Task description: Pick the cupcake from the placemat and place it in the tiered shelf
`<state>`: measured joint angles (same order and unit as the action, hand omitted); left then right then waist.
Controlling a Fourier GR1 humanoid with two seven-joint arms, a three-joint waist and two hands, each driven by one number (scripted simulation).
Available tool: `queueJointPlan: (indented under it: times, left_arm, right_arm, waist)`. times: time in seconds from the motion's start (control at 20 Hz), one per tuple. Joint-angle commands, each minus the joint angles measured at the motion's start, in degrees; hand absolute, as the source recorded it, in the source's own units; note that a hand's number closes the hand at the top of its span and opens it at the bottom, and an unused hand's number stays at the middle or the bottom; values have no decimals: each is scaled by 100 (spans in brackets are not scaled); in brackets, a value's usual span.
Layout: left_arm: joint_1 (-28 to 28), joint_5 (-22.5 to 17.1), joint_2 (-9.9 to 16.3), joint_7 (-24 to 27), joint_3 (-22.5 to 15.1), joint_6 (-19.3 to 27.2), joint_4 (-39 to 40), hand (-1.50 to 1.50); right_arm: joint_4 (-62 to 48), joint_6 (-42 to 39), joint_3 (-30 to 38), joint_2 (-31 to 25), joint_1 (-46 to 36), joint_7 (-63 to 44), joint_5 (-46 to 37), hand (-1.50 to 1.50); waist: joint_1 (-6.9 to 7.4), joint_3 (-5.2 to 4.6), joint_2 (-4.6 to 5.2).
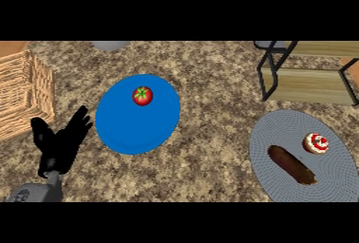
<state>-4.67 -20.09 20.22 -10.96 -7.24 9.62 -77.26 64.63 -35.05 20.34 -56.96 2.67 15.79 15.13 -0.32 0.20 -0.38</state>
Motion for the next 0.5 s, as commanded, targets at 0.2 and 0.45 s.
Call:
queueJointPlan:
  times: [0.2,0.45]
  left_arm:
    - [211,122,-119,-38,-7,-10,297,0]
    - [-95,52,-69,-310,51,-200,311,0]
  right_arm:
    - [1541,790,-377,70,-263,-2270,-32,-150]
    - [2069,1379,-794,220,-583,-3322,-526,-150]
  waist:
    - [35,-36,35]
    - [55,-27,48]
